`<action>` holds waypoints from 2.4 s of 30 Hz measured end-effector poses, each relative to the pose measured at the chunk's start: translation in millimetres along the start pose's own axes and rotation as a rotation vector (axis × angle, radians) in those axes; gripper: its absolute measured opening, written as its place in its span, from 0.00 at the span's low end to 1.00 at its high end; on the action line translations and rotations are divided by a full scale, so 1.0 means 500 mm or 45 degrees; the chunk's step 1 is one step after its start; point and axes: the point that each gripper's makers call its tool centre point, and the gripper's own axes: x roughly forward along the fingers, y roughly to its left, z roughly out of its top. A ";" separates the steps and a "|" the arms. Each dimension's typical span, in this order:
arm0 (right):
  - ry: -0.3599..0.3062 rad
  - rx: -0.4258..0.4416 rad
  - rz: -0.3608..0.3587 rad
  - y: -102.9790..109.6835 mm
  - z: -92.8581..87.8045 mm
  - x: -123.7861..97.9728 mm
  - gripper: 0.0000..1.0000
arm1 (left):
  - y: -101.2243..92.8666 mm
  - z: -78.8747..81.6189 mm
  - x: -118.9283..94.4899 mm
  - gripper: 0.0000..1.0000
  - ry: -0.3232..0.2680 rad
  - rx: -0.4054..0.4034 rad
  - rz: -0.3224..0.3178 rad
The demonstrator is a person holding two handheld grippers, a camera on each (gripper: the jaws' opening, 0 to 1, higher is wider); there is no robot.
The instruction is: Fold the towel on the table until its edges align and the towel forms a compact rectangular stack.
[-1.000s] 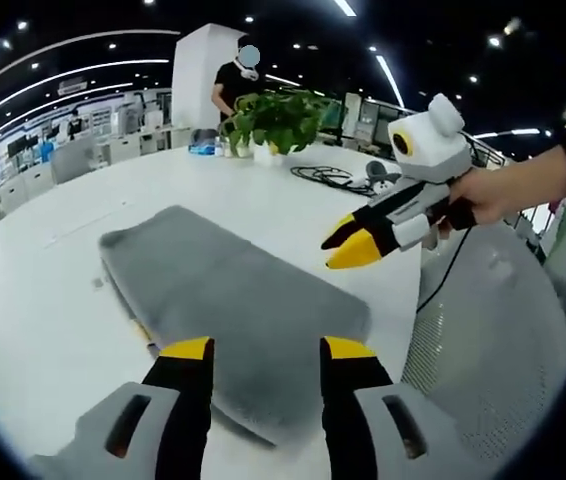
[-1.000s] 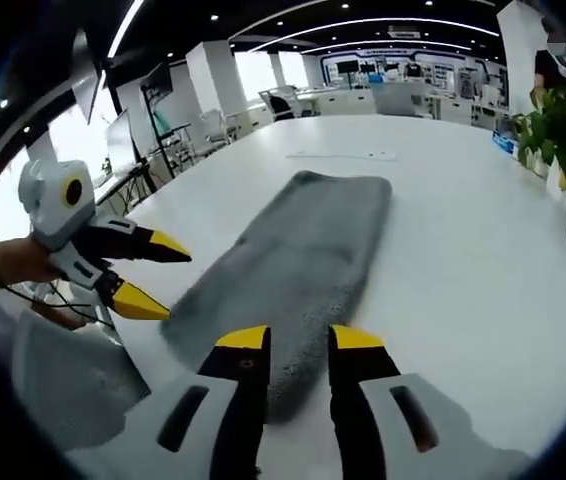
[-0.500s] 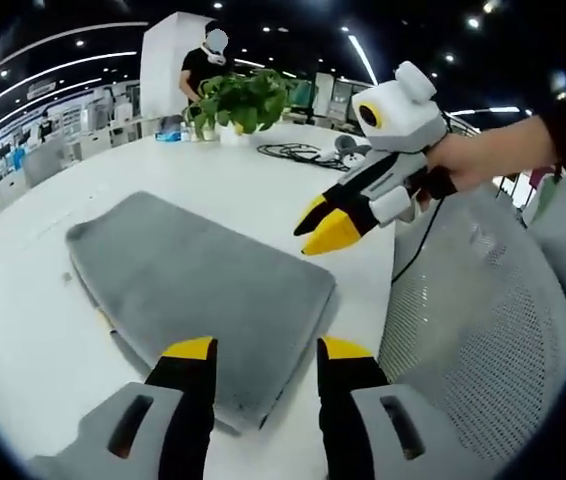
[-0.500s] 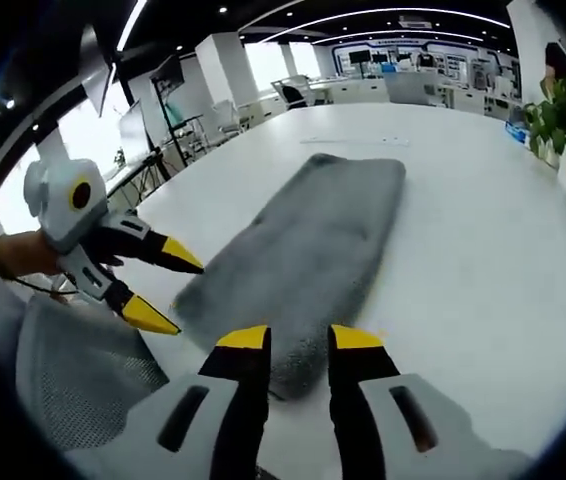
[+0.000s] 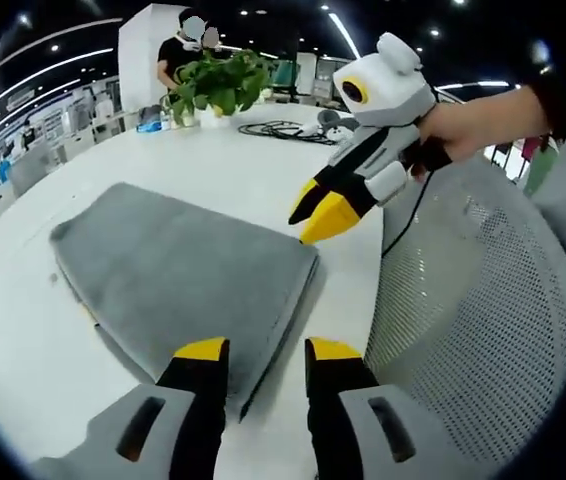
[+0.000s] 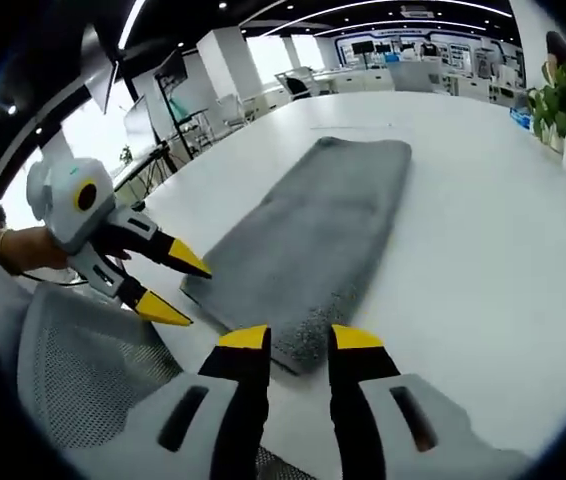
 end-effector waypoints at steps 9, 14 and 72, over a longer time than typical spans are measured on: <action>0.032 0.027 0.004 -0.002 -0.027 0.000 0.21 | -0.003 -0.008 0.017 0.29 0.060 0.074 -0.003; 0.048 0.033 0.015 -0.004 -0.042 0.005 0.22 | 0.003 -0.019 0.029 0.29 0.091 0.097 0.004; -0.110 0.030 0.067 0.028 0.052 -0.009 0.00 | 0.076 0.049 -0.011 0.07 0.011 0.028 0.236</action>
